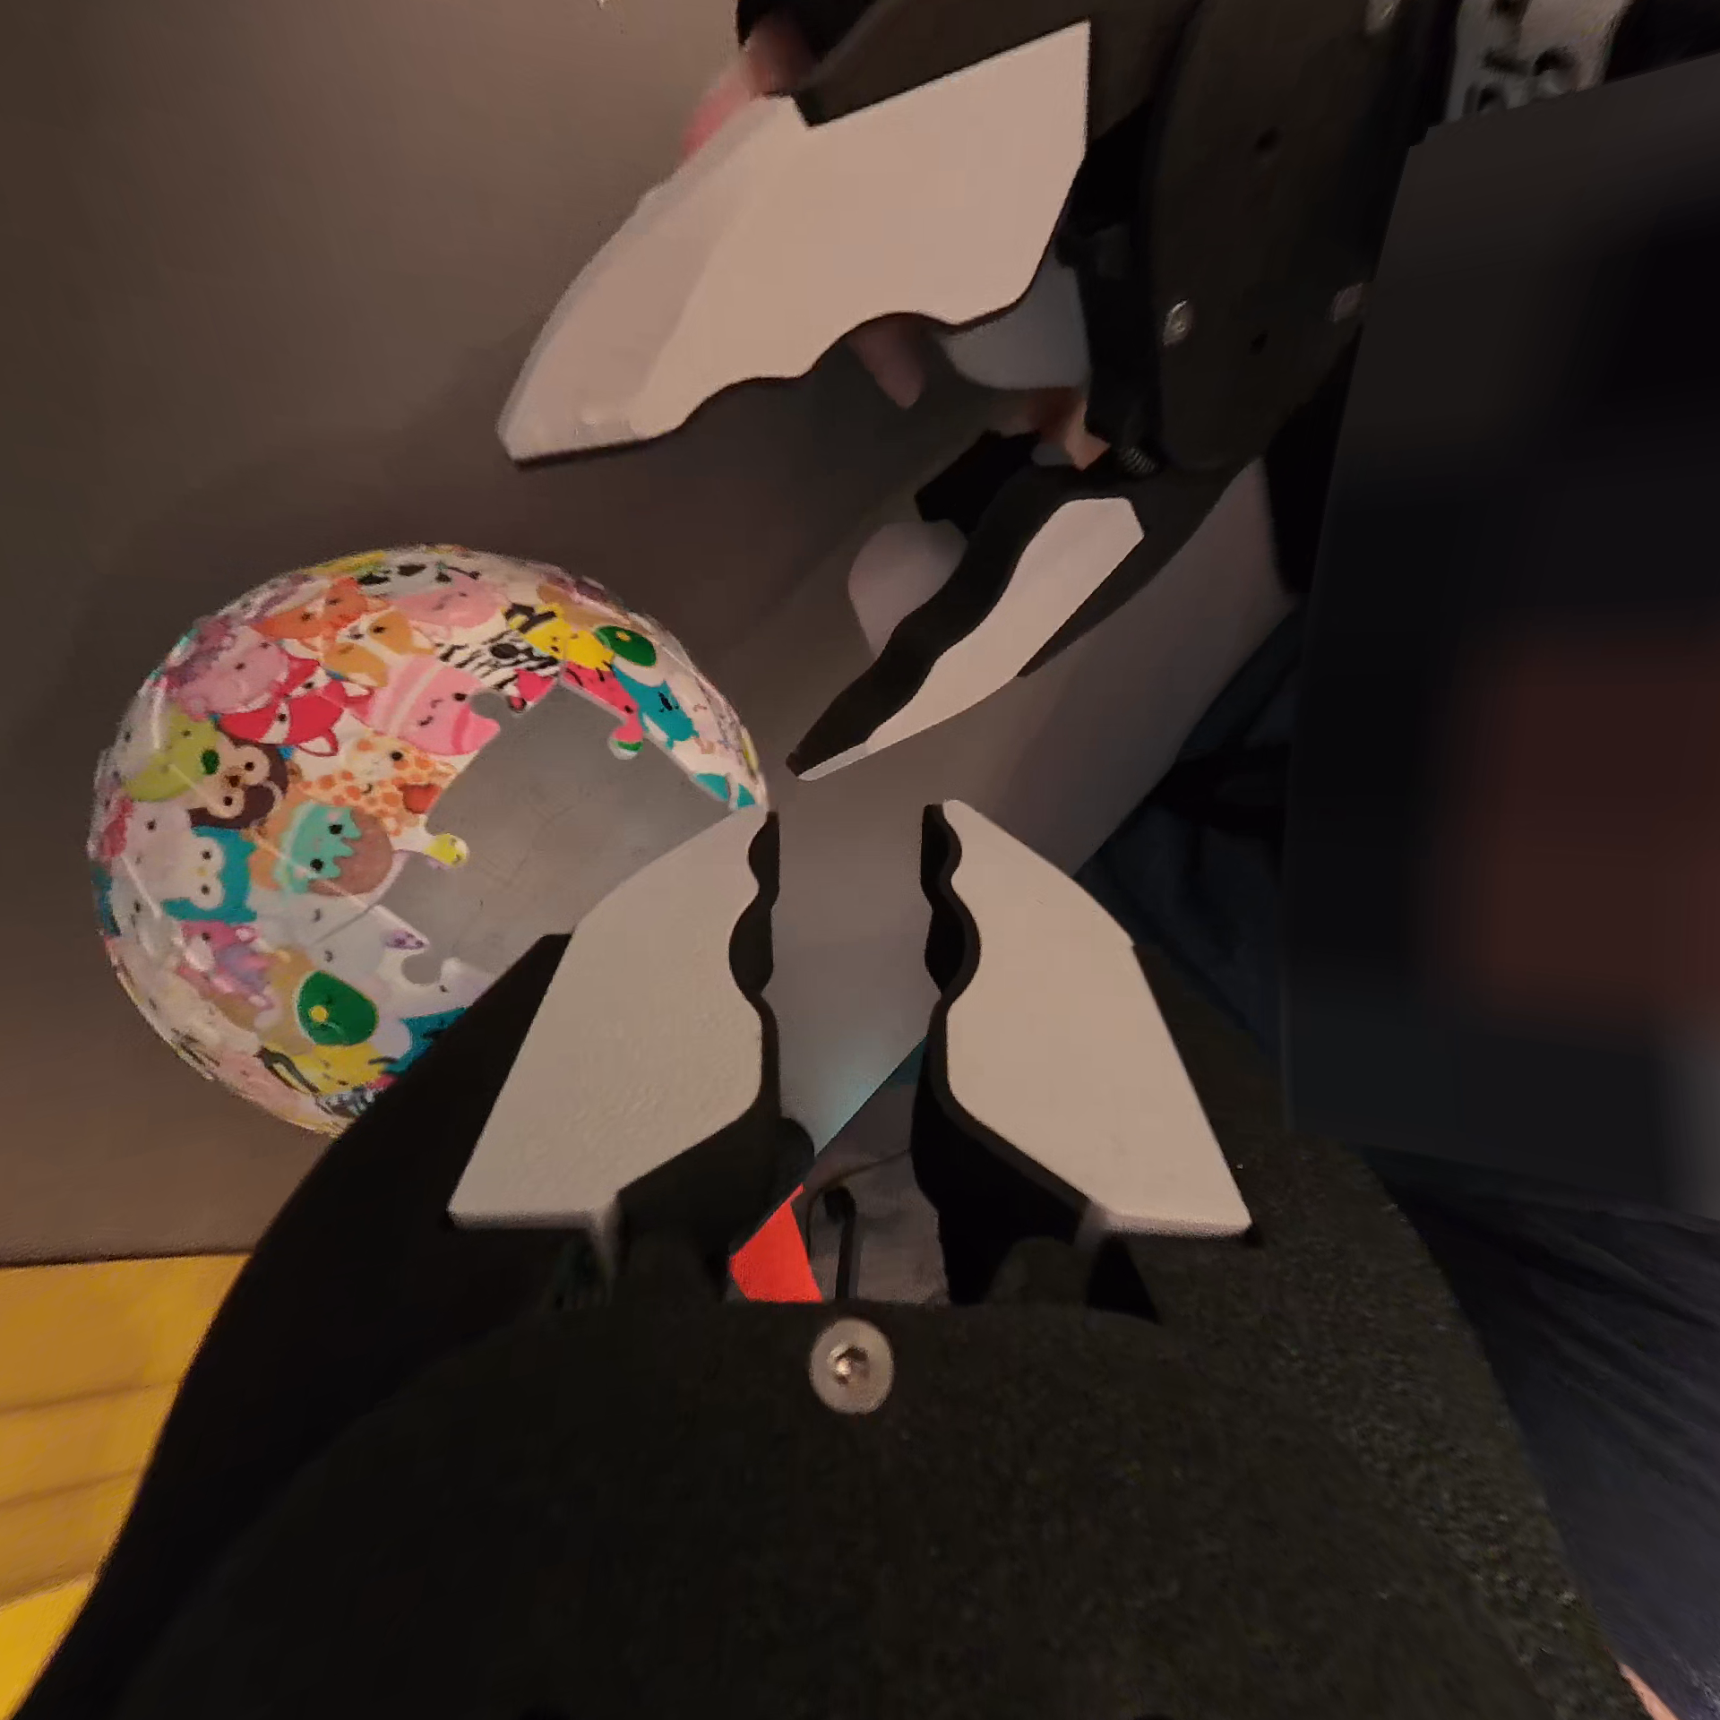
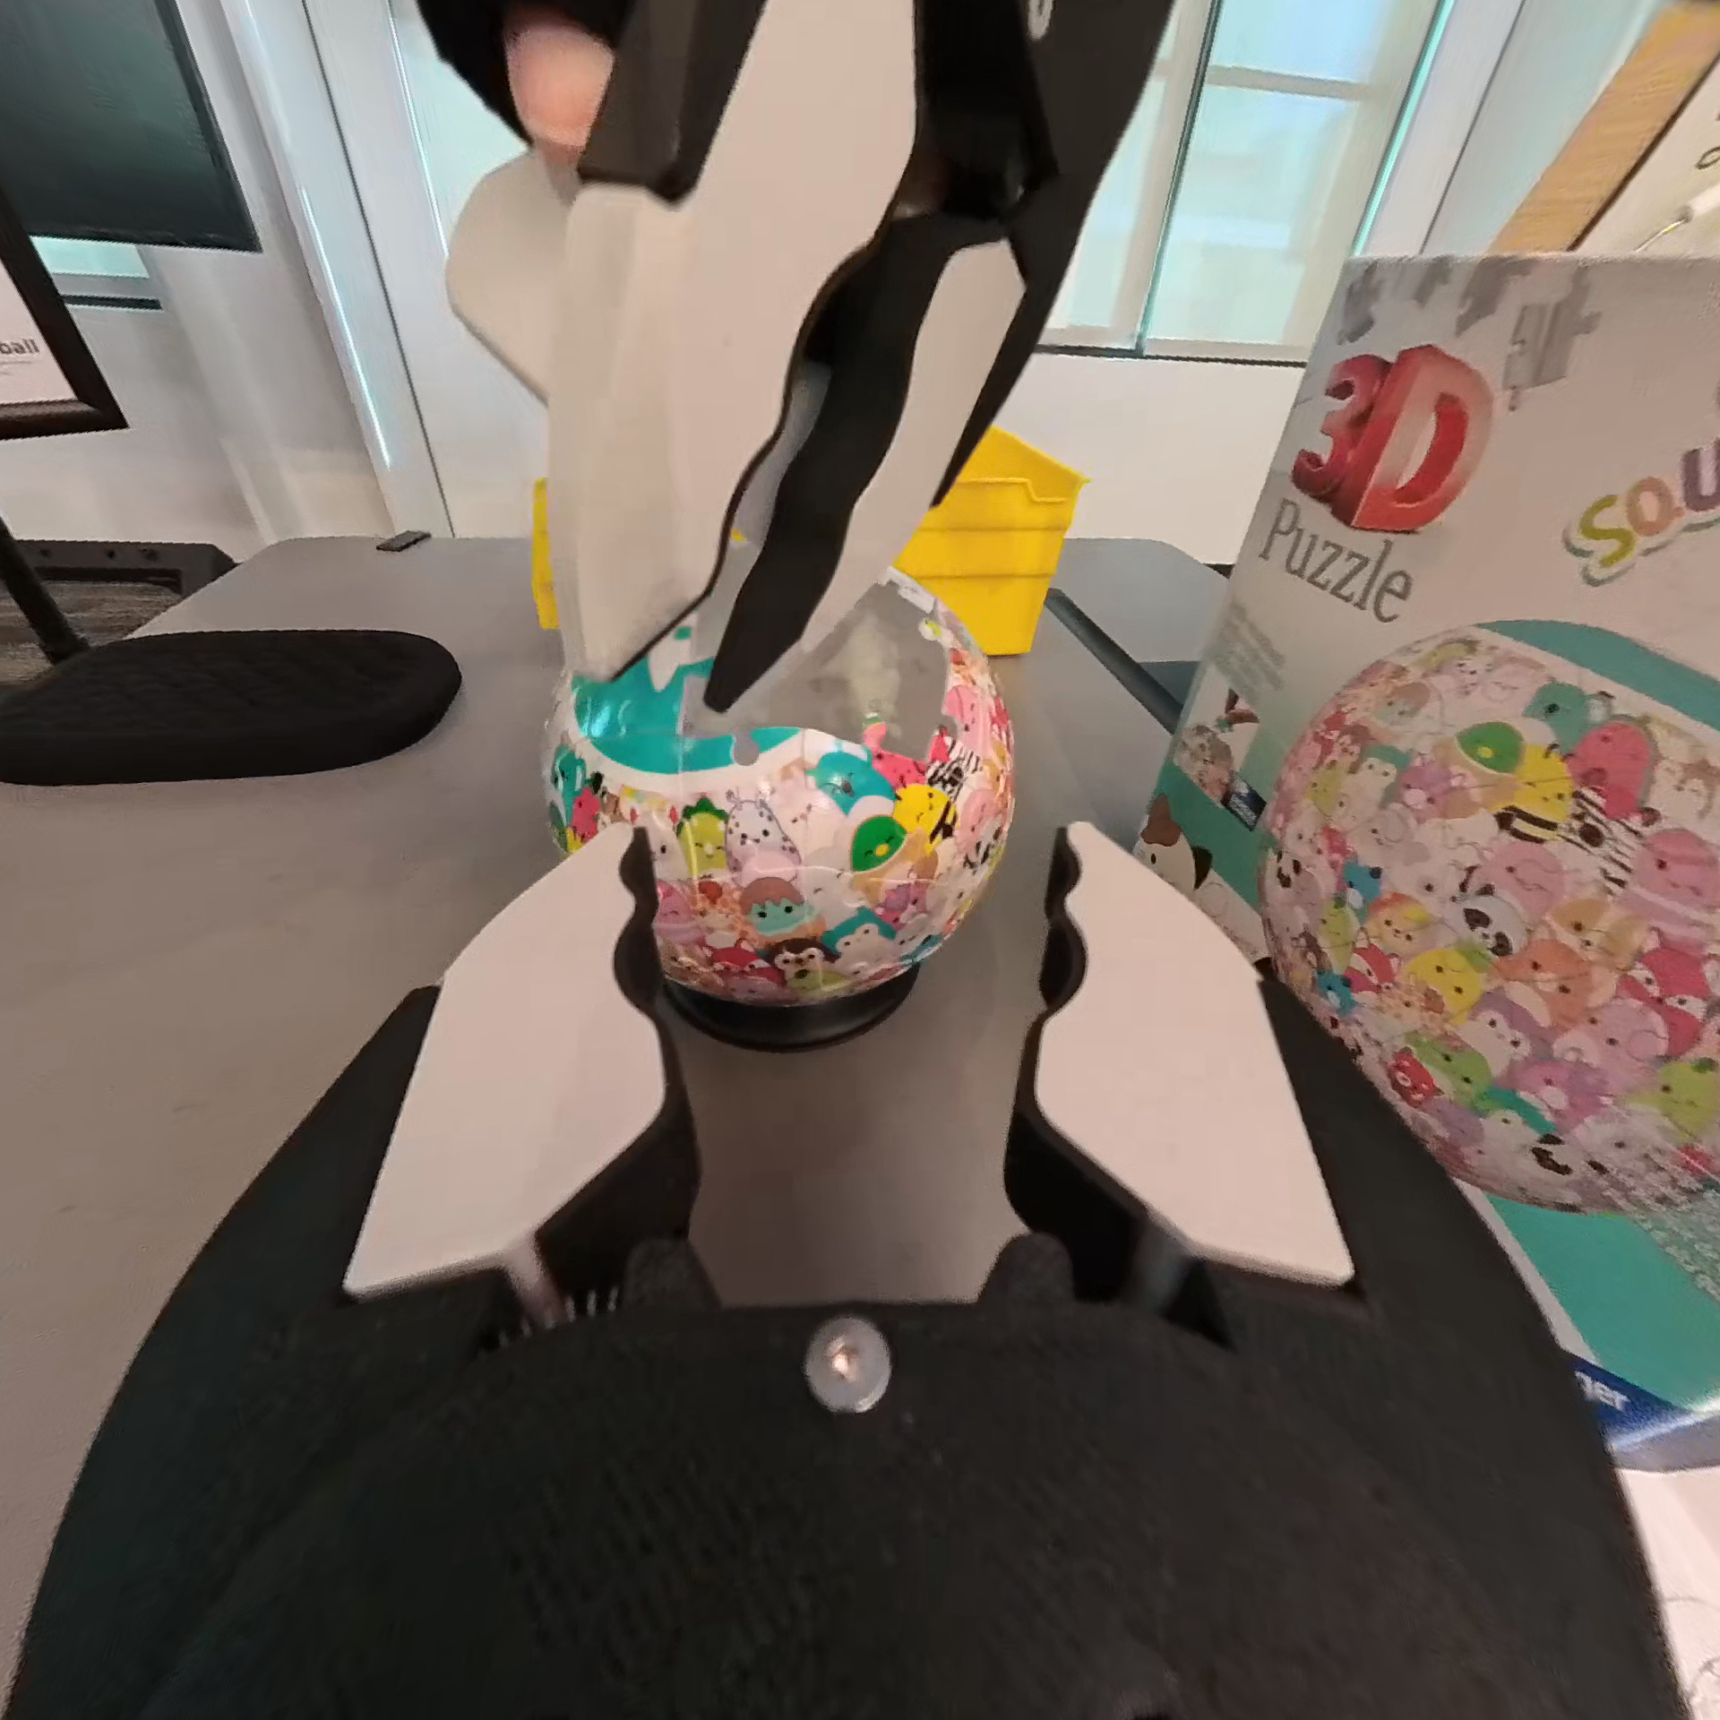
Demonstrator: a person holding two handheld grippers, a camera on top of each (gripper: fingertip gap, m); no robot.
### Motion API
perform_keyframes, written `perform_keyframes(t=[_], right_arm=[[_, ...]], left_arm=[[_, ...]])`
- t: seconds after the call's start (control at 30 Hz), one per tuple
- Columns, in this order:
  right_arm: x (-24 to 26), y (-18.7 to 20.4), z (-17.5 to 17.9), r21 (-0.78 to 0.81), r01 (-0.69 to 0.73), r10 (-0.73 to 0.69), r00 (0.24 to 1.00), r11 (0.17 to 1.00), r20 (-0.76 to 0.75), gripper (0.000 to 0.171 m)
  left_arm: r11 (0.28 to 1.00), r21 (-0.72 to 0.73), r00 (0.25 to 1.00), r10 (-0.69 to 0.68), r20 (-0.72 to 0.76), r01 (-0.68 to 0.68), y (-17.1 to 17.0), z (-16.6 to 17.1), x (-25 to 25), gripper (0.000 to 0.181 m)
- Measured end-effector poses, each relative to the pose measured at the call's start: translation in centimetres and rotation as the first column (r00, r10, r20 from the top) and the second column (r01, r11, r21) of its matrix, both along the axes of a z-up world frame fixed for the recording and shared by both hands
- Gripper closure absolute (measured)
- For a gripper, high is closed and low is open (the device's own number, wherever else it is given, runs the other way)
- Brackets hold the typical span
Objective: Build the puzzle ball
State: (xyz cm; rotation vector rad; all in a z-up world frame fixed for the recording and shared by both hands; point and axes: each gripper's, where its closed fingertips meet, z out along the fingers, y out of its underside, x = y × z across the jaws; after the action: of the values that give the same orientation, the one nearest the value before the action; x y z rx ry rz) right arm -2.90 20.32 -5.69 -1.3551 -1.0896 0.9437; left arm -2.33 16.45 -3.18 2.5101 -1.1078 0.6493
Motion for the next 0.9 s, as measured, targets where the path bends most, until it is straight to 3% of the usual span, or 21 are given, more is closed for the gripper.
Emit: perform_keyframes(t=[0.13,0.3,0.53,0.9], right_arm=[[0.1,0.1,0.4,-0.015,0.007,-0.007,1.0,1.0,-0.021,0.09],[-0.3,0.3,0.9,-0.008,0.04,-0.04,0.999,0.999,-0.025,0.088],[-1.4,0.4,1.5,-0.039,0.046,-0.047,0.998,0.998,-0.029,0.088],[-1.2,1.0,2.2,-0.017,0.079,-0.079,0.996,0.997,-0.029,0.089]], left_arm=[[0.995,0.098,0.998,-0.009,0.059,0.003,0.5,1.5,0.2,0.149],[0.972,0.233,1.0,0.024,0.007,-0.025,0.7,1.2,-1.6,0.147],[0.964,0.247,0.995,0.09,0.034,-0.096,0.0,0.3,-2.8,0.149],[0.964,0.244,0.995,0.091,0.05,-0.101,-0.4,0.4,-2.9,0.149]])
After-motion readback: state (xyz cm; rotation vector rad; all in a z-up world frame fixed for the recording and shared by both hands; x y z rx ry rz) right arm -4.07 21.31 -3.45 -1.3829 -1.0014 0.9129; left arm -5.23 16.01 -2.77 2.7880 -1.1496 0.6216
